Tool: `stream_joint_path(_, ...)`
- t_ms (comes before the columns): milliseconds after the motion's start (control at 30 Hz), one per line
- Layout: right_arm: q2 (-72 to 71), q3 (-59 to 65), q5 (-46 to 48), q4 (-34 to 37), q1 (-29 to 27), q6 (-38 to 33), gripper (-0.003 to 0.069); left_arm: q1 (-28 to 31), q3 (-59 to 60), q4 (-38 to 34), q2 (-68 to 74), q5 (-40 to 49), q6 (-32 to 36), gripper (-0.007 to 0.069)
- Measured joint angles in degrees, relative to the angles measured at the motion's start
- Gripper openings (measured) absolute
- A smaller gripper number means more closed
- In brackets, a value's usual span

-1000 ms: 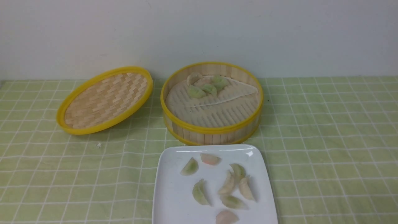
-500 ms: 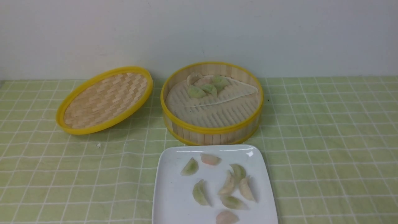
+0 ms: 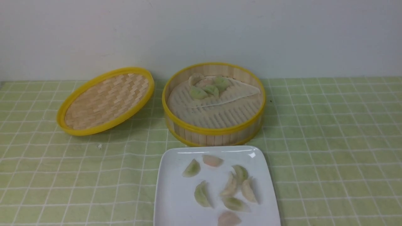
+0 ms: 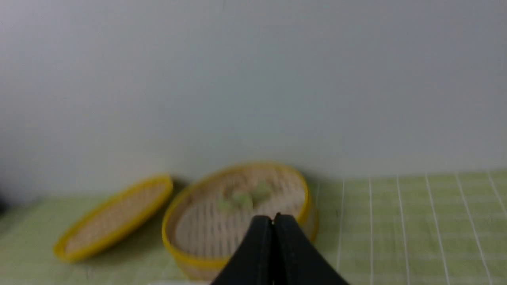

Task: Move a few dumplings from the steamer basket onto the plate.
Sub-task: Use the left arm to grab a dumpling from the steamer

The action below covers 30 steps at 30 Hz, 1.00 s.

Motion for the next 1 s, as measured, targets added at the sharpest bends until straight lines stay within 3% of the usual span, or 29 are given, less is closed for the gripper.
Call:
stream_joint_path(167,15.43,-10.62,16.4,-4.51,0.0,-1.44,-0.0015,0.0,-10.96,-6.17,17.14,20.66,12.38,-0.0006)
stream_joint_path(267,20.48,-13.69,19.45,-5.07,0.0,-1.59,-0.0015,0.0,-14.11,-10.19,23.92,24.0,18.66,-0.0006)
stream_joint_path(433,26.03,-16.45,22.62,-4.82,0.0,-1.79,-0.0015,-1.18,-22.7,-16.6,36.78,25.53,29.39,-0.0006)
stream_joint_path(667,26.73,-16.5,22.78,-4.24,0.0,-1.83,-0.0015,-9.54,-39.59,-15.82,55.8,25.67,39.81,-0.0006)
stream_joint_path(867,26.73,-16.5,24.39,-3.45,0.0,-1.83,-0.0015,-13.91,-52.19,-15.13,70.01,23.35,44.84,-0.0003)
stream_joint_path(1000,26.73,-16.5,25.23,-2.02,0.0,-1.83,-0.0015,-15.13,-59.94,-15.18,78.54,20.73,49.09,0.005)
